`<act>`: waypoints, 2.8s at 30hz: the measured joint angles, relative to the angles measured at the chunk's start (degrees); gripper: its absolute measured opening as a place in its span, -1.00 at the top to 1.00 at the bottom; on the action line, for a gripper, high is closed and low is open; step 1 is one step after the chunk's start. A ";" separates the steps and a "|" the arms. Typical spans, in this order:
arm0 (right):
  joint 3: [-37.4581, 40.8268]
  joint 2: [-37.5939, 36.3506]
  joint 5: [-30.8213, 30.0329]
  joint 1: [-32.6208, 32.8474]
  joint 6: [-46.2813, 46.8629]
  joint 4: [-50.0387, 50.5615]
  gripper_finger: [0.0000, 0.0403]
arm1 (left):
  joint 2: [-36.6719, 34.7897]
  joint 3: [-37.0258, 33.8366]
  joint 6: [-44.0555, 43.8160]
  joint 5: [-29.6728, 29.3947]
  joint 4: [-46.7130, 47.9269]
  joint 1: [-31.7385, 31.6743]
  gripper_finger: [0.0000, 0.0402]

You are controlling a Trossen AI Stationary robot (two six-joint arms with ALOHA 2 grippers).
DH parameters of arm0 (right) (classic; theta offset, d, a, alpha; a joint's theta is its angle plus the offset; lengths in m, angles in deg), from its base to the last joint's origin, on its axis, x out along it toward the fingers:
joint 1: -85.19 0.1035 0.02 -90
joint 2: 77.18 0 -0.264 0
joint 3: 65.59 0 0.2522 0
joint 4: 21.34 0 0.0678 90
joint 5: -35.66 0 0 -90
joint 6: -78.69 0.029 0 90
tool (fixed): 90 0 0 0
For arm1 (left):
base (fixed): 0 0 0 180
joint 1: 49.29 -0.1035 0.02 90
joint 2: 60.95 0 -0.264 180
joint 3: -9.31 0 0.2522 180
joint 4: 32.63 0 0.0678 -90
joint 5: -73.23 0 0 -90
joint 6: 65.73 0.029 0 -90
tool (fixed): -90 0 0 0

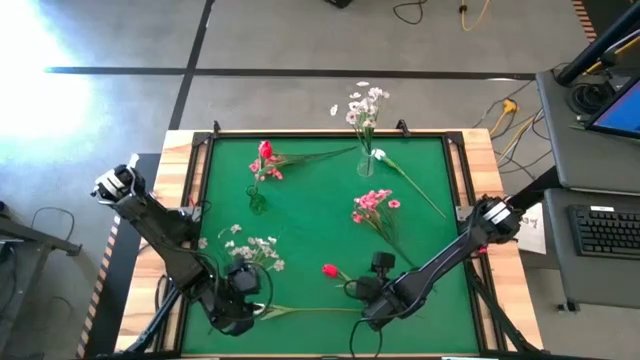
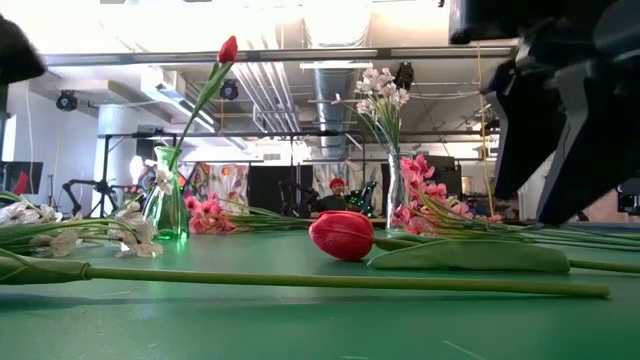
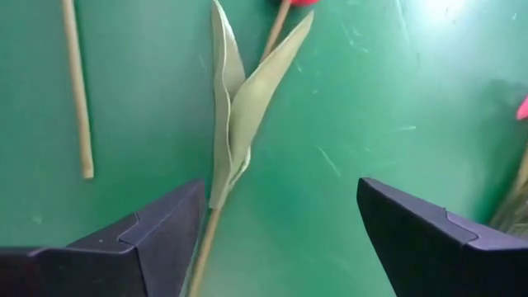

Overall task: Sort flowers into vase by color
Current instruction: Put the white flowers into the transparent vase

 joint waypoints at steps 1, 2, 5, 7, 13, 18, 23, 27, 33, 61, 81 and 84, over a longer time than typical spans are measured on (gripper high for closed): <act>0.00 -0.43 -0.01 0.00 -0.91 0.29 -0.53 | 0.00 0.00 -2.13 1.82 1.16 0.00 0.06; 0.00 -0.95 -0.16 0.00 -1.48 0.53 -0.53 | 0.00 0.00 -4.75 3.94 2.23 0.00 0.06; 0.09 -2.58 -1.62 -0.32 -4.56 0.59 -0.53 | 0.05 0.00 -12.65 10.26 5.44 0.08 0.06; 0.13 -4.02 -3.94 -0.75 -7.28 0.82 -0.52 | 0.08 0.00 -15.27 11.62 6.55 0.57 0.06; 0.26 -9.58 -9.34 -3.67 -16.64 1.67 -0.50 | -0.22 0.00 -15.70 14.39 10.38 0.30 0.06; 1.20 -15.59 -9.59 -5.44 -18.35 1.96 -0.51 | -0.33 -0.11 -16.44 15.40 17.50 -0.10 0.06; 2.80 -21.27 -9.33 -5.37 -14.21 1.95 -0.49 | -0.05 -0.22 -22.42 14.98 16.69 0.80 0.06; 4.91 -24.88 -7.29 -4.88 -11.96 1.44 -0.49 | 1.70 -0.24 -31.14 12.63 15.98 3.05 0.06; 8.52 -27.69 -6.86 -4.80 -12.60 1.46 -0.54 | 4.58 -0.07 -39.62 12.93 16.26 4.66 0.06; 11.40 -28.45 -5.22 -4.40 -12.02 -0.20 -0.49 | 12.72 -0.30 -43.44 12.73 16.06 4.64 0.99; 20.31 -32.43 -9.49 0.13 -16.32 -16.78 -0.44 | 5.35 23.53 -1.01 -18.37 17.44 -1.03 1.00; 23.15 -32.43 -9.64 0.13 -19.83 -24.24 -0.45 | 5.33 24.46 14.78 -19.89 9.81 -3.39 1.00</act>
